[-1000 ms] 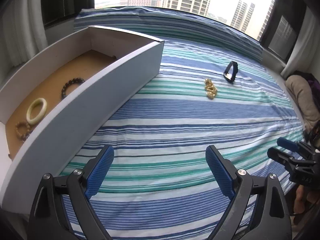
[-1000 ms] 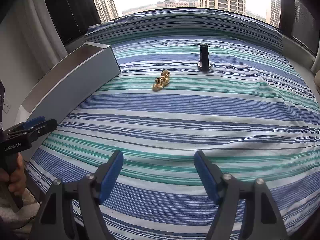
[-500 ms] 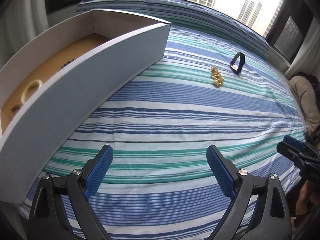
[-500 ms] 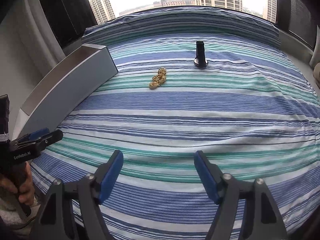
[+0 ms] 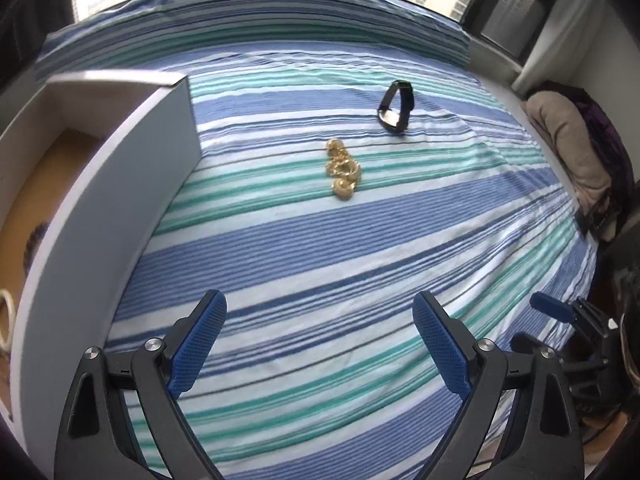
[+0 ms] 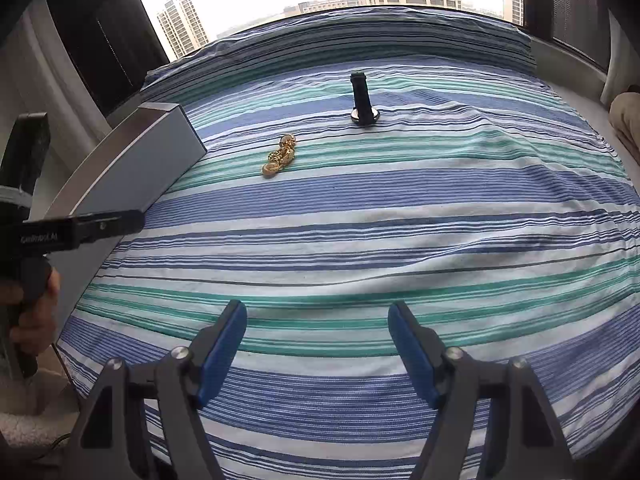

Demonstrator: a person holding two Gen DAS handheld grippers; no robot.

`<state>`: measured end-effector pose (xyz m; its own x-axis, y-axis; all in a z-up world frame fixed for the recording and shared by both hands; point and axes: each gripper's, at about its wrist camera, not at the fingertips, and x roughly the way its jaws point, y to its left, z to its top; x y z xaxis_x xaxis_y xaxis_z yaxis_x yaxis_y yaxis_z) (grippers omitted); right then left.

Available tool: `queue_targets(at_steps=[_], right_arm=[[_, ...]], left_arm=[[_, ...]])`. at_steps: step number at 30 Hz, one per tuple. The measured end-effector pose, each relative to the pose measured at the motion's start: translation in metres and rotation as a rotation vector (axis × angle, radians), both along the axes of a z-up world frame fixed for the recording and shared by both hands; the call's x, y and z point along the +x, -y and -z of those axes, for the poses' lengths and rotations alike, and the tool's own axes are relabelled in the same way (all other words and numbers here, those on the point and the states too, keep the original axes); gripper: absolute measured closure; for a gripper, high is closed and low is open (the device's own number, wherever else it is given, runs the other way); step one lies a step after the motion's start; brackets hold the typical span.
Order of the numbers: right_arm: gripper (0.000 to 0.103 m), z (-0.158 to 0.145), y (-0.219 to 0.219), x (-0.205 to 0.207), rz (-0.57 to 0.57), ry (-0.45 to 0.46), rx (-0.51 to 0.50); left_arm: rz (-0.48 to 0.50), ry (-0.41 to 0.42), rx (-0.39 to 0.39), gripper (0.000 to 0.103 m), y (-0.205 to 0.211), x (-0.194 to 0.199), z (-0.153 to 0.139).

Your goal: Organize jewelry

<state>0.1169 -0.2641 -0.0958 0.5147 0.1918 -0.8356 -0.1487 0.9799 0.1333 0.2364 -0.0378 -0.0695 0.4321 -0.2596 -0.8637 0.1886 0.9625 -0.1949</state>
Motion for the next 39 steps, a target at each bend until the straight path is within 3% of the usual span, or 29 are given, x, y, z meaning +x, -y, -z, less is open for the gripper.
queue_targets(at_steps=[3, 6, 12, 14, 16, 21, 22, 23, 28, 35, 39], right_arm=[[0.028, 0.000, 0.003, -0.002, 0.008, 0.001, 0.003], [0.028, -0.001, 0.006, -0.006, 0.015, 0.003, 0.005], [0.028, 0.000, 0.010, -0.014, 0.019, -0.003, 0.013], [0.028, 0.002, 0.013, -0.015, 0.020, -0.006, 0.017], [0.028, 0.005, 0.016, -0.016, 0.026, -0.012, 0.019], [0.028, 0.012, 0.027, -0.012, 0.057, -0.028, 0.045], [0.028, 0.011, 0.029, -0.012, 0.057, -0.026, 0.048], [0.028, 0.010, 0.030, -0.012, 0.057, -0.020, 0.051], [0.028, 0.010, 0.037, -0.012, 0.072, -0.016, 0.060], [0.028, 0.013, 0.042, -0.006, 0.096, -0.039, 0.102], [0.028, 0.009, 0.038, -0.008, 0.084, -0.029, 0.092]], left_arm=[[0.077, 0.065, 0.058, 0.008, 0.035, 0.036, 0.006], [0.077, 0.087, 0.110, 0.012, 0.061, 0.077, 0.024], [0.005, -0.037, 0.141, 0.031, 0.084, 0.138, 0.068], [-0.006, -0.038, 0.178, 0.041, 0.088, 0.143, 0.073], [0.009, -0.020, 0.180, 0.081, 0.089, 0.145, 0.070], [0.005, -0.049, 0.124, 0.084, 0.079, 0.154, 0.064], [0.002, -0.049, 0.101, 0.096, 0.074, 0.152, 0.060], [0.003, -0.049, 0.075, 0.101, 0.068, 0.149, 0.055], [-0.015, -0.015, -0.043, 0.103, 0.035, 0.118, 0.018], [-0.044, -0.026, -0.133, 0.103, -0.003, 0.086, -0.006], [-0.049, 0.010, -0.166, 0.103, -0.016, 0.068, -0.029]])
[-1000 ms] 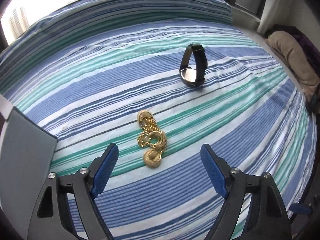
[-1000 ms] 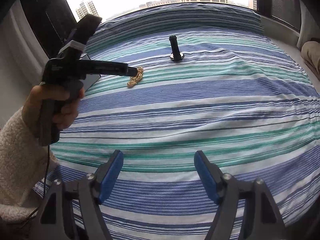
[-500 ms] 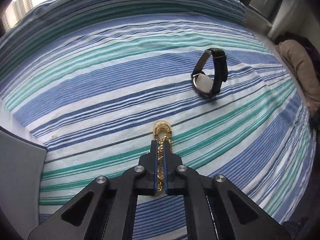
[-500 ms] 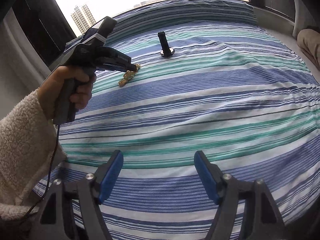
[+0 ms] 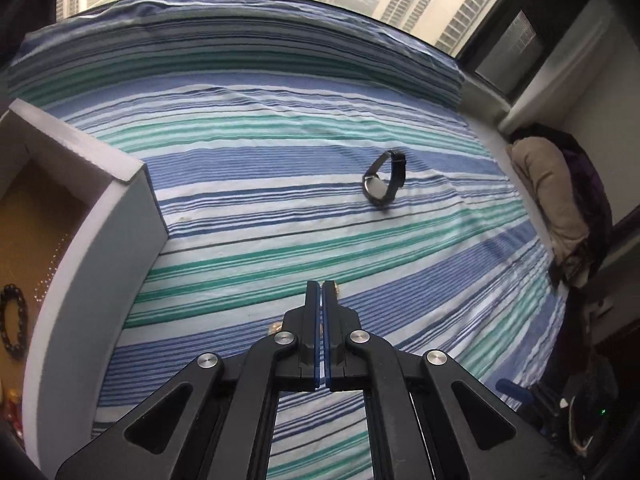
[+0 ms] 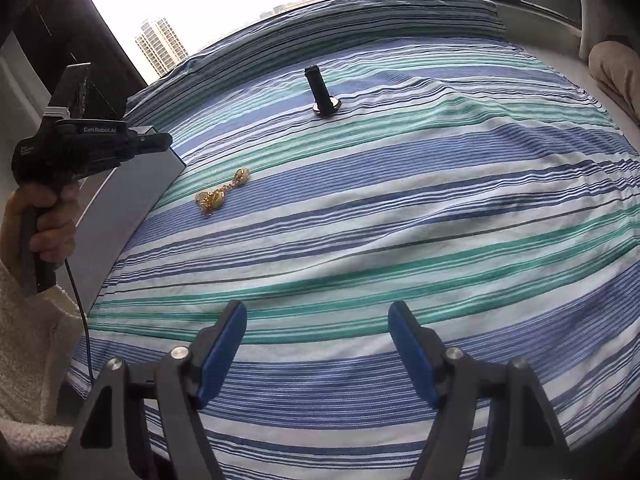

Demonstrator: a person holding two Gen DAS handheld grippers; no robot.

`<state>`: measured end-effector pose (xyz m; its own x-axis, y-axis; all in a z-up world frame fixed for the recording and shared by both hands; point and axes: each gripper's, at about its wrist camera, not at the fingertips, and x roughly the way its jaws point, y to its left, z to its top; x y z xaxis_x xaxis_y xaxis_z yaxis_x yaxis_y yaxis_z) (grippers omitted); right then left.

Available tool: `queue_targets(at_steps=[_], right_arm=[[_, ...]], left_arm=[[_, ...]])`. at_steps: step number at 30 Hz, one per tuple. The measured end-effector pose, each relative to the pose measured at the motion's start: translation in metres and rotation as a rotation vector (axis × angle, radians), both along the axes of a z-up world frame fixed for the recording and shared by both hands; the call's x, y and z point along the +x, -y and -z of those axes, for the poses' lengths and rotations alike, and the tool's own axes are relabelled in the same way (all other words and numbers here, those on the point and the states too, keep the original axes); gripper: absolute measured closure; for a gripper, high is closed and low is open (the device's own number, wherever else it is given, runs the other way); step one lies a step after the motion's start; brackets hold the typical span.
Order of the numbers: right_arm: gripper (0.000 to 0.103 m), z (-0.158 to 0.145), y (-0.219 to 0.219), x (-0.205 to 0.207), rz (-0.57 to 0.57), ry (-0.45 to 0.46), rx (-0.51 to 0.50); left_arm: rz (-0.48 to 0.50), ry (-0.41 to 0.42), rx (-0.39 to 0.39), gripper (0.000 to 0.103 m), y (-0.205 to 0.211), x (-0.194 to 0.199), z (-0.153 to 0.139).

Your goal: Organize jewelry

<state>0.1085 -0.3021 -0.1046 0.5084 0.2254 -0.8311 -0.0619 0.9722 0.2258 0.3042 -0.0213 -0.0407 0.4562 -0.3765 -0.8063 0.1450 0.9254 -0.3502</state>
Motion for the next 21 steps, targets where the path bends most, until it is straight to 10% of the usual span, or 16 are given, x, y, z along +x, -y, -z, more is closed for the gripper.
queue_targets(at_steps=[5, 10, 15, 21], right_arm=[[0.028, -0.001, -0.001, 0.004, -0.002, -0.002, -0.004], [0.028, 0.000, -0.006, 0.004, -0.017, -0.013, -0.005], [0.028, 0.002, -0.009, -0.004, -0.034, -0.024, -0.013], [0.028, 0.006, -0.006, -0.006, -0.024, -0.040, -0.007]], left_arm=[[0.026, 0.035, 0.044, 0.102, 0.000, -0.014, -0.006], [0.210, -0.008, 0.093, 0.047, 0.023, -0.015, 0.041], [0.343, 0.034, 0.248, 0.048, 0.044, -0.005, 0.081], [0.436, 0.030, 0.244, 0.053, 0.047, 0.011, 0.102]])
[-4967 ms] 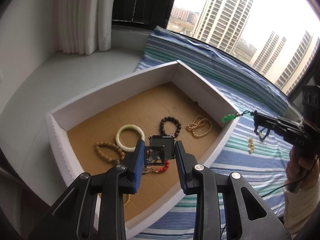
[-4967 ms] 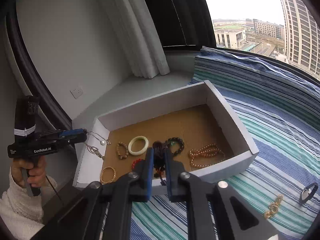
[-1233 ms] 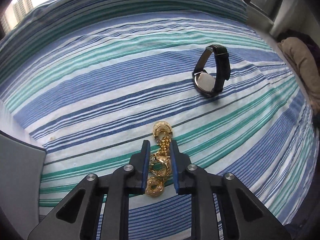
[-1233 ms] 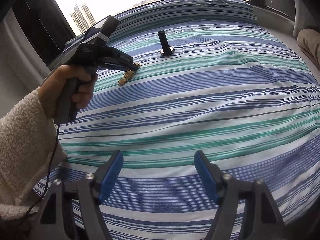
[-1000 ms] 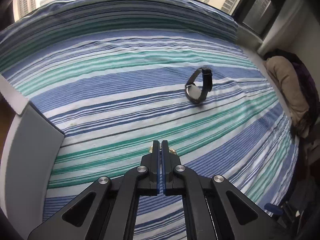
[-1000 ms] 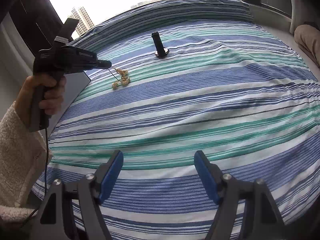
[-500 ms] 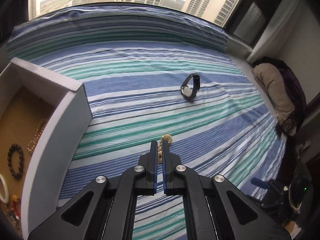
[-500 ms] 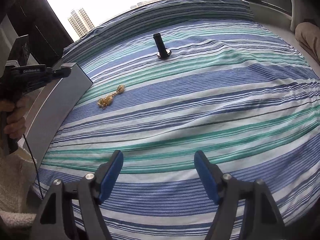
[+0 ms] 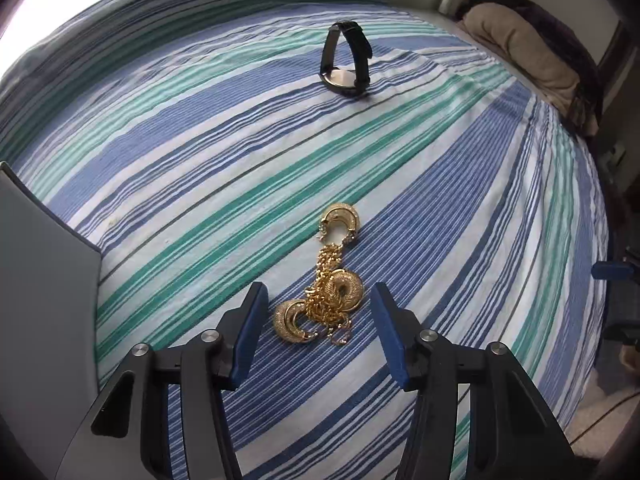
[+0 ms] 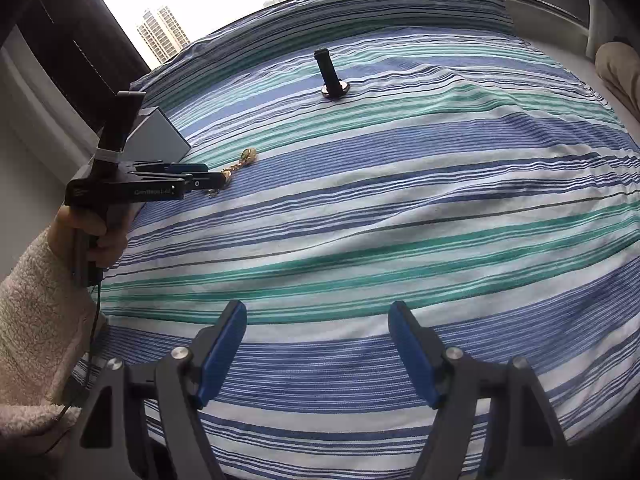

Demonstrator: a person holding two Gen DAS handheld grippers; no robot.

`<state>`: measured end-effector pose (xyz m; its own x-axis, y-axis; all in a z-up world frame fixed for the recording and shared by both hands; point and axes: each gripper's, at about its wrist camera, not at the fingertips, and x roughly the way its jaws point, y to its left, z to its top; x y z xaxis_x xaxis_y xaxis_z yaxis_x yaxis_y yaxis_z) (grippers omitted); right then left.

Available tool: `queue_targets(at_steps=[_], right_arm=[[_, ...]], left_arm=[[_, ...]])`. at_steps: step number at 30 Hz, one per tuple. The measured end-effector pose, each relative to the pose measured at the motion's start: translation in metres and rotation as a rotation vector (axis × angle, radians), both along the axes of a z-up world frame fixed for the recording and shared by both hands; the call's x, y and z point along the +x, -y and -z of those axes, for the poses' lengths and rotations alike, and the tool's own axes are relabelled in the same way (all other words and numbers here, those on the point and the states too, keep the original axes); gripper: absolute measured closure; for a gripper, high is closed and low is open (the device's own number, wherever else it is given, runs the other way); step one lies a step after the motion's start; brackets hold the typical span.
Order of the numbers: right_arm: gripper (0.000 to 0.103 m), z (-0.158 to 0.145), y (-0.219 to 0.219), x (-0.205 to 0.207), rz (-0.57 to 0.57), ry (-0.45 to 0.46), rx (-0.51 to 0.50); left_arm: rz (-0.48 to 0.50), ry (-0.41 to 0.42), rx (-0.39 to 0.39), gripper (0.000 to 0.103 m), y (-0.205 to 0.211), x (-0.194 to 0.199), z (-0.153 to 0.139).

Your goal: Organize jewelry

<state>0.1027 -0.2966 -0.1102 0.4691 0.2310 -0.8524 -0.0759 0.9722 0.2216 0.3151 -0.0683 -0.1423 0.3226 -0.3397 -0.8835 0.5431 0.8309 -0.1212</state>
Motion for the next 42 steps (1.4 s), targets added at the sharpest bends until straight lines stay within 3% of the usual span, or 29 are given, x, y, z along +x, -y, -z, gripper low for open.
queue_targets(at_steps=[2, 4, 10, 14, 15, 16, 18, 21, 22, 23, 24, 27, 31, 37, 40, 42], right_arm=[[0.028, -0.001, 0.002, 0.000, 0.004, 0.002, 0.000], [0.028, -0.002, 0.003, 0.002, 0.009, 0.006, 0.002], [0.028, -0.002, 0.007, 0.013, 0.021, -0.002, 0.015], [0.028, -0.004, 0.008, 0.016, 0.023, 0.004, 0.011], [0.028, -0.004, 0.008, 0.017, 0.024, 0.002, 0.010], [0.028, -0.003, 0.007, 0.018, 0.025, 0.000, 0.010], [0.028, -0.003, 0.007, 0.019, 0.027, -0.005, 0.013], [0.028, -0.003, 0.004, 0.018, 0.016, -0.006, 0.009], [0.028, -0.003, 0.004, 0.019, 0.011, -0.007, 0.006], [0.028, -0.003, 0.003, 0.020, 0.008, -0.008, 0.006], [0.028, -0.004, 0.003, 0.022, 0.002, -0.009, 0.008], [0.028, -0.013, 0.004, 0.036, -0.027, -0.005, 0.018], [0.028, -0.029, 0.015, 0.086, -0.049, -0.003, 0.026], [0.028, -0.015, 0.001, 0.213, -0.086, -0.061, -0.029], [0.028, -0.008, -0.019, 0.267, -0.099, 0.003, -0.163], [0.028, -0.002, -0.027, 0.294, -0.089, 0.016, -0.186]], left_arm=[[0.043, 0.022, 0.017, 0.072, 0.001, -0.006, -0.001], [0.065, -0.015, -0.018, 0.084, -0.002, -0.010, -0.004], [0.078, -0.015, -0.046, 0.095, -0.009, -0.023, -0.013], [0.068, 0.003, -0.005, 0.090, -0.007, -0.023, -0.008], [0.066, 0.005, -0.009, 0.083, -0.006, -0.022, -0.007], [0.060, 0.004, -0.018, 0.068, -0.006, -0.020, -0.006], [0.042, 0.003, -0.025, 0.048, -0.005, -0.017, -0.004], [0.051, -0.008, -0.051, 0.046, -0.001, -0.016, -0.001], [0.055, -0.005, -0.052, 0.052, 0.001, -0.016, -0.001], [0.057, -0.007, -0.058, 0.064, 0.003, -0.016, -0.001], [0.056, -0.027, -0.067, 0.094, 0.004, -0.014, -0.001], [0.021, -0.049, -0.078, 0.095, 0.004, -0.012, -0.002], [-0.056, -0.049, -0.076, 0.098, 0.004, -0.026, -0.012], [-0.201, -0.023, -0.146, 0.099, -0.006, -0.050, -0.042], [-0.268, -0.026, -0.191, 0.099, -0.019, -0.059, -0.057], [-0.300, -0.019, -0.216, 0.099, -0.030, -0.066, -0.068]])
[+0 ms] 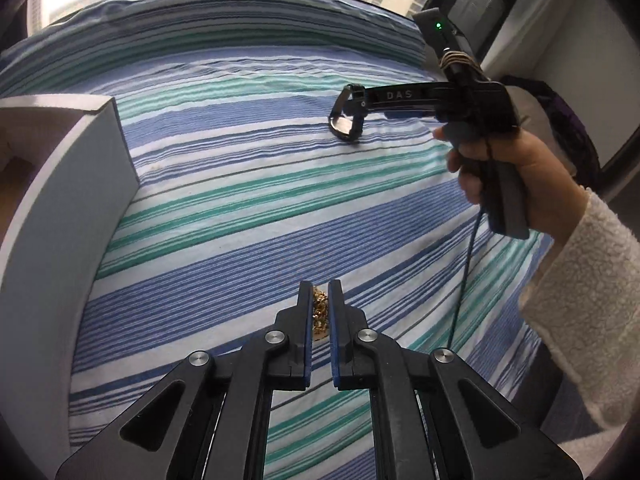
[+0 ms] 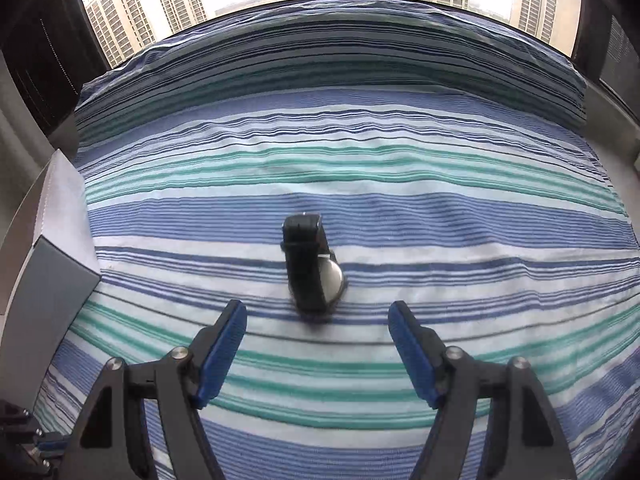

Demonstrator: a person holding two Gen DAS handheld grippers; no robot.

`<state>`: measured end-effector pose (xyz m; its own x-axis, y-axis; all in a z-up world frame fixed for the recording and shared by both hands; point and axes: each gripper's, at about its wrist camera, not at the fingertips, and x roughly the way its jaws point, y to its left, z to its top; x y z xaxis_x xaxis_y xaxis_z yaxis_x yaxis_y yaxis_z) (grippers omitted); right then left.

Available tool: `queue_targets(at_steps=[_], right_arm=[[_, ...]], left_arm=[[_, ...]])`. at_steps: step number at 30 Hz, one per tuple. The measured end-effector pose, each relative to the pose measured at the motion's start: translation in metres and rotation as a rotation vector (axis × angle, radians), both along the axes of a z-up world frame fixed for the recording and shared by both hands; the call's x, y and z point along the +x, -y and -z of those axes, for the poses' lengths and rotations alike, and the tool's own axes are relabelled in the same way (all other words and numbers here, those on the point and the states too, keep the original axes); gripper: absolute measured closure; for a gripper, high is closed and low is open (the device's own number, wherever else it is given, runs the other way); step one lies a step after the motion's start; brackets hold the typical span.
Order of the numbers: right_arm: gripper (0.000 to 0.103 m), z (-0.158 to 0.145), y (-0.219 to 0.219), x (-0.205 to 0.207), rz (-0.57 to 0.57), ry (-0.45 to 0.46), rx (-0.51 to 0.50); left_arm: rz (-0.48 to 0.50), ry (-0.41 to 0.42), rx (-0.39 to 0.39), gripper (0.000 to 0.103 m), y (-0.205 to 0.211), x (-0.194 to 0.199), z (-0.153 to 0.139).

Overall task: Organize jewelry
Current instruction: 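Grasp the black wristwatch with the right tool while the left tool holds the earrings, then carry the earrings and watch into the white tray and open both tools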

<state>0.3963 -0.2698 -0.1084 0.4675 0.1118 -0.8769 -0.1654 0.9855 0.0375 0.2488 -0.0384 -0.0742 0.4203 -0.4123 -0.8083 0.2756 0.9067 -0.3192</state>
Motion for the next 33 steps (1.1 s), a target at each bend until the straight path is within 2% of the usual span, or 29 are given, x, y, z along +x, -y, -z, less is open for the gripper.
queue_targets(at_steps=[1, 2, 3, 5, 7, 13, 18, 23, 26, 28, 33], right_arm=[[0.029, 0.002, 0.000, 0.008, 0.007, 0.010, 0.023], [0.047, 0.003, 0.000, 0.013, 0.012, 0.025, 0.032], [0.083, 0.003, 0.000, 0.014, 0.019, 0.037, 0.012], [0.085, -0.004, 0.003, 0.008, 0.049, 0.052, 0.008], [0.085, -0.018, 0.007, -0.007, 0.047, 0.068, 0.055], [0.085, -0.074, -0.019, -0.060, -0.100, 0.088, 0.107], [0.085, -0.119, -0.083, -0.092, -0.291, 0.101, 0.160], [0.085, -0.146, -0.176, -0.100, -0.480, 0.090, 0.237], [0.085, -0.145, -0.238, -0.091, -0.563, 0.073, 0.247], [0.085, -0.136, -0.279, -0.081, -0.603, 0.045, 0.234], [0.085, -0.096, -0.371, -0.053, -0.652, 0.012, 0.101]], left_arm=[[-0.014, 0.007, -0.011, 0.099, -0.006, -0.004, -0.006], [-0.028, 0.013, -0.021, 0.099, -0.012, -0.008, -0.013], [-0.041, 0.018, -0.032, 0.099, -0.019, -0.012, -0.019], [-0.073, 0.029, -0.051, 0.099, -0.033, -0.021, -0.032], [-0.103, 0.038, -0.060, 0.099, -0.048, -0.030, -0.043], [-0.206, 0.060, -0.061, 0.099, -0.092, -0.065, -0.079], [-0.333, 0.110, -0.027, 0.098, -0.146, -0.085, -0.122], [-0.484, 0.173, 0.057, 0.098, -0.210, -0.083, -0.150], [-0.581, 0.174, 0.103, 0.098, -0.253, -0.072, -0.145], [-0.639, 0.150, 0.121, 0.098, -0.280, -0.060, -0.131], [-0.732, 0.072, 0.127, 0.098, -0.334, -0.029, -0.086]])
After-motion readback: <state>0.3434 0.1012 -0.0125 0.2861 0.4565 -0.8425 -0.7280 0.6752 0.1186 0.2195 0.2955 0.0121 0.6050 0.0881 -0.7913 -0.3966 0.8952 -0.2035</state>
